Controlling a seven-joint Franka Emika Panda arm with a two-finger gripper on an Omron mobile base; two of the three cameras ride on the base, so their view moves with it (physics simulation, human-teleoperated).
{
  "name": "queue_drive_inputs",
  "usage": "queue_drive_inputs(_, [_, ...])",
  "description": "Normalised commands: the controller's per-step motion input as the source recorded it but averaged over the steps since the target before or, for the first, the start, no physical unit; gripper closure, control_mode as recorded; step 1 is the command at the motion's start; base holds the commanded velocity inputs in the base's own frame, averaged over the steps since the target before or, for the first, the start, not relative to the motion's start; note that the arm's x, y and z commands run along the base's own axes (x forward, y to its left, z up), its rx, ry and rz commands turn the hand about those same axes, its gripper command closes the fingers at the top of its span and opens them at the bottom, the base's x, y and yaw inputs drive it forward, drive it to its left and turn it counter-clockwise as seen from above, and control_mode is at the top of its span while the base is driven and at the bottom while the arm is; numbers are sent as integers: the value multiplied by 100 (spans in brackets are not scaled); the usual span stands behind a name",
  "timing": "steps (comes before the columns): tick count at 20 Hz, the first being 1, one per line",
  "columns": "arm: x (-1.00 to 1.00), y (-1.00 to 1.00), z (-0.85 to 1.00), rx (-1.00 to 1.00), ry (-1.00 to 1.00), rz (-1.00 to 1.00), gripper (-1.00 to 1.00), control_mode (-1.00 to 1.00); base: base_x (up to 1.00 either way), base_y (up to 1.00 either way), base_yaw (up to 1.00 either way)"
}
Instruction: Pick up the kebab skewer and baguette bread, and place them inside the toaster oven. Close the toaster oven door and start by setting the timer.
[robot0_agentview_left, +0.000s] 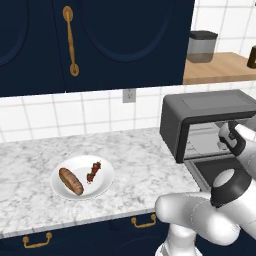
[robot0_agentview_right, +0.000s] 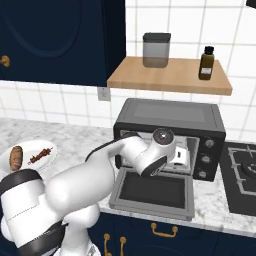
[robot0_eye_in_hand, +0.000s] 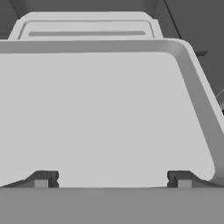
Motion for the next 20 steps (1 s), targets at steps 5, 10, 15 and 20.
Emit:
queue_drive_inputs(5, [-31,-1,27,0,-10,0,-100,-100,0,0,0])
queue_drive_inputs(10, [-40,13,66,0,-5,0,-100,-100,0,0,0])
queue_drive_inputs(15, [-33,72,52,0,7,0,-100,-100,0,0,0])
queue_drive_inputs(20, [-7,98,30,0,1,4,-100,-100,0,0,0])
